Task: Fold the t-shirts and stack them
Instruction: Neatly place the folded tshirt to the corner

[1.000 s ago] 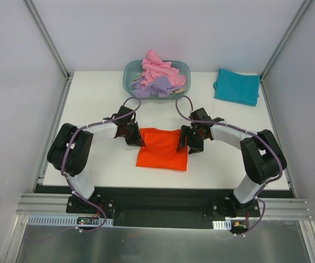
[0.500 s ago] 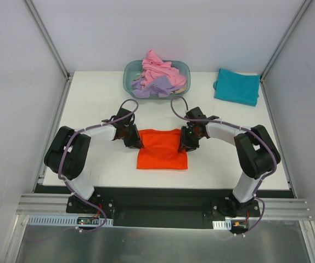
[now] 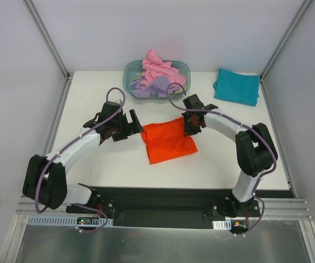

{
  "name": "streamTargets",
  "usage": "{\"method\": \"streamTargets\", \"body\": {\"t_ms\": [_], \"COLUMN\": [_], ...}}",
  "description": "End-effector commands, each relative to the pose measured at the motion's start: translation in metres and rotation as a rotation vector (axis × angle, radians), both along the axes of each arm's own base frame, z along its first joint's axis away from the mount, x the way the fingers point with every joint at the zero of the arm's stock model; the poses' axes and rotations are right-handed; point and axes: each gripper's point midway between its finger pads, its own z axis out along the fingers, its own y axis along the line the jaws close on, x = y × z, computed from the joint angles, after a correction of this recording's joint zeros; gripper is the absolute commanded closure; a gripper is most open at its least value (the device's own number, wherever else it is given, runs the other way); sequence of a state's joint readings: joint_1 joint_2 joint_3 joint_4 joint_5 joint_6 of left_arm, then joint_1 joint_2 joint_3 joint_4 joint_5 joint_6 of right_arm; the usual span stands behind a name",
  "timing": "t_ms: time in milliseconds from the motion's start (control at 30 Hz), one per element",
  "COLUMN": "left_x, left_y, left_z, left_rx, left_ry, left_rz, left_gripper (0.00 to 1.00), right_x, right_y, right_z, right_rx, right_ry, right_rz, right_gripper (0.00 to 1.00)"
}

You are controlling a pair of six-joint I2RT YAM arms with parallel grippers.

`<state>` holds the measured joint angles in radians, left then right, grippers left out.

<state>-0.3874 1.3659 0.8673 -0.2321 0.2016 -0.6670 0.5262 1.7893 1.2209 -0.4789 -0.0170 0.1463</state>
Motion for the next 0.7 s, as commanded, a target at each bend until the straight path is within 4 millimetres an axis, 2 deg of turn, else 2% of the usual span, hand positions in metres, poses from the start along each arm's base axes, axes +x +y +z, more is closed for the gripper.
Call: {"method": "streamTargets", "body": {"t_ms": [0,67,133,267,333,367,433,500,533,567,600,667], "left_x": [0.006,0.006,0.006,0.005,0.004,0.004,0.003,0.005,0.006,0.006,0.008,0.009], "left_y": [0.033,0.043,0.061,0.086,0.092,0.096,0.098,0.101,0.103,0.103,0.104,0.104], "left_z": [0.036,0.041,0.043,0.047,0.049,0.048,0.050,0.049,0.049,0.049,0.049,0.049], "left_rx": [0.049,0.055,0.081,0.127,0.149,0.167,0.176,0.186,0.196,0.200,0.204,0.208], "left_ry": [-0.146,-0.162,-0.172,-0.178,-0.186,-0.185,-0.189,-0.185,-0.184,-0.177,-0.175,-0.166], "left_rz": [0.063,0.089,0.132,0.201,0.208,0.223,0.226,0.234,0.245,0.241,0.246,0.246], "left_gripper": [0.01,0.01,0.01,0.01,0.01,0.01,0.01,0.01,0.01,0.01,0.01,0.01], "right_x": [0.057,0.072,0.089,0.120,0.133,0.145,0.161,0.179,0.186,0.191,0.201,0.213], "right_y": [-0.062,-0.086,-0.097,-0.138,-0.148,-0.152,-0.169,-0.180,-0.186,-0.193,-0.195,-0.205], "right_z": [0.056,0.066,0.078,0.090,0.089,0.101,0.101,0.115,0.109,0.110,0.121,0.119], "right_rx": [-0.246,-0.321,-0.357,-0.448,-0.474,-0.478,-0.534,-0.569,-0.610,-0.627,-0.635,-0.659], "right_ry": [-0.193,-0.216,-0.252,-0.282,-0.279,-0.311,-0.315,-0.353,-0.341,-0.344,-0.375,-0.382], "right_rz": [-0.064,-0.072,-0.086,-0.131,-0.119,-0.129,-0.125,-0.141,-0.128,-0.132,-0.141,-0.144], "right_gripper": [0.99,0.99,0.99,0.99,0.99,0.99,0.99,0.99,0.99,0.99,0.99,0.99]}}
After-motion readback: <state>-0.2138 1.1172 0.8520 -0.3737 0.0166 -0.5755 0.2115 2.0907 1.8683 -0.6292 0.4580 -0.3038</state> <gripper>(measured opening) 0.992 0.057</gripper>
